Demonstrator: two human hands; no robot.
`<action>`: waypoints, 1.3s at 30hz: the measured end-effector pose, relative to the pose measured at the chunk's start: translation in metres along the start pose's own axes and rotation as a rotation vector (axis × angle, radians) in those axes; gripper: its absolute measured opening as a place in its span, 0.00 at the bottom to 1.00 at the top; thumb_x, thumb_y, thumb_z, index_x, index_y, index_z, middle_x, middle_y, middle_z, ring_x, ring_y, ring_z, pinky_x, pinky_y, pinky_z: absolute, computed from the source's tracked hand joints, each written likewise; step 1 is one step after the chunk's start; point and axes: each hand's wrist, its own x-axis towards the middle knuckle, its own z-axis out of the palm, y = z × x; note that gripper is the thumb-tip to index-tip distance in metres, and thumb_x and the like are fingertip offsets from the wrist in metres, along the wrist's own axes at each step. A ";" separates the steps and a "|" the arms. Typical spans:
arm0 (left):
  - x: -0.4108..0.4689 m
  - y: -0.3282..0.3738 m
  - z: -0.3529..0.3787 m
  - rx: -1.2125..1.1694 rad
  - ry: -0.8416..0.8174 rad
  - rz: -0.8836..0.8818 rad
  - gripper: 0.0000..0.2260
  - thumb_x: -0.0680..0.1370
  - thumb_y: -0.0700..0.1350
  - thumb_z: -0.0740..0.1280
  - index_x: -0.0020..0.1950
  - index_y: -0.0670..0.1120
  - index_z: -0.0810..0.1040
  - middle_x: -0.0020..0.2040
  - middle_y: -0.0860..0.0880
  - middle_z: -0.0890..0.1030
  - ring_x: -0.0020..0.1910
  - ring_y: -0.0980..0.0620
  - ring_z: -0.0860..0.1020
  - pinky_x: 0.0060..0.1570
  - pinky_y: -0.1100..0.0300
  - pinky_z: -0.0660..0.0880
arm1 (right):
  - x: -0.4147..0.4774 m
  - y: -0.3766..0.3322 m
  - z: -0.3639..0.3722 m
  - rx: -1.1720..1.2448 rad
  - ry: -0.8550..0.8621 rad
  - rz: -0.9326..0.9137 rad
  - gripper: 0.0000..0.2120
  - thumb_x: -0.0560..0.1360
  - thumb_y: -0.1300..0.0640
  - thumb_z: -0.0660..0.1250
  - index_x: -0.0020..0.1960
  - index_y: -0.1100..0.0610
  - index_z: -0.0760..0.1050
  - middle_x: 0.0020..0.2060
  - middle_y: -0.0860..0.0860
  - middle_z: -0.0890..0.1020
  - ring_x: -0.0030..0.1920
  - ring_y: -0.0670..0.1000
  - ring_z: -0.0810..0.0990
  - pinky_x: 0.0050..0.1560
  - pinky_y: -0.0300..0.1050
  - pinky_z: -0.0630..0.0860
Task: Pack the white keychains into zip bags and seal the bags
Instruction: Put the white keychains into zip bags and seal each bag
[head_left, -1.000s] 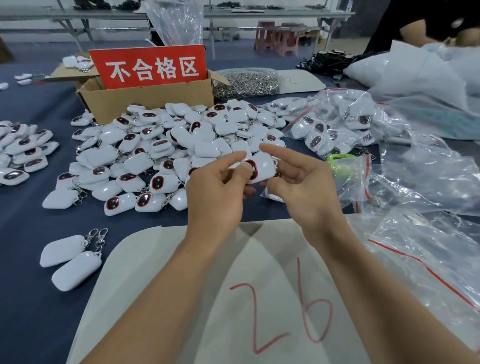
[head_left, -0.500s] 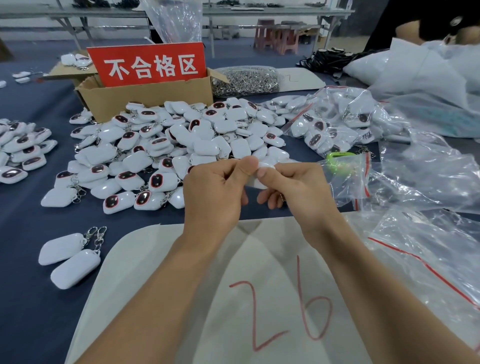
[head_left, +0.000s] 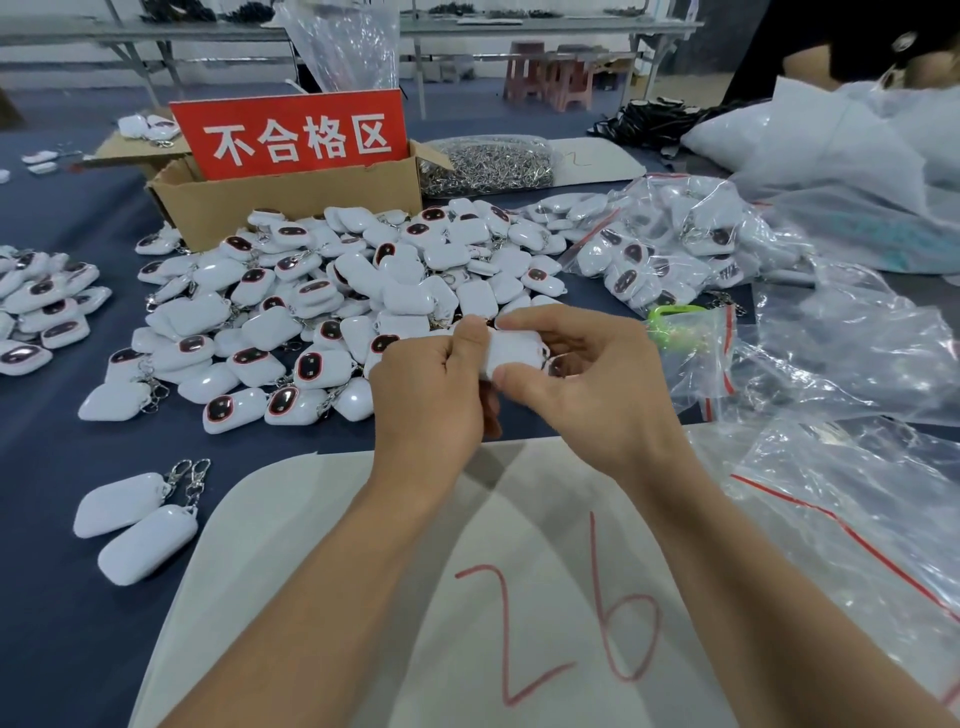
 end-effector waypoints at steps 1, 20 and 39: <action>0.001 0.000 0.000 -0.005 0.000 -0.013 0.27 0.85 0.54 0.59 0.29 0.48 0.80 0.22 0.49 0.78 0.22 0.52 0.79 0.36 0.56 0.77 | -0.001 -0.002 -0.001 -0.060 -0.036 -0.023 0.19 0.63 0.52 0.78 0.54 0.44 0.86 0.43 0.43 0.87 0.40 0.46 0.83 0.46 0.41 0.80; -0.015 0.001 0.011 0.229 -0.285 0.120 0.15 0.77 0.53 0.61 0.43 0.44 0.82 0.29 0.48 0.79 0.33 0.45 0.79 0.42 0.43 0.79 | 0.018 0.024 -0.094 -0.541 0.440 0.451 0.07 0.67 0.61 0.69 0.32 0.54 0.82 0.30 0.51 0.82 0.42 0.60 0.82 0.45 0.46 0.77; -0.019 0.002 0.031 0.169 -0.345 0.021 0.13 0.79 0.56 0.67 0.36 0.55 0.83 0.33 0.58 0.83 0.33 0.60 0.79 0.37 0.60 0.73 | 0.010 0.022 -0.062 -0.143 -0.405 0.452 0.07 0.68 0.67 0.68 0.41 0.64 0.85 0.28 0.59 0.76 0.24 0.50 0.67 0.24 0.38 0.62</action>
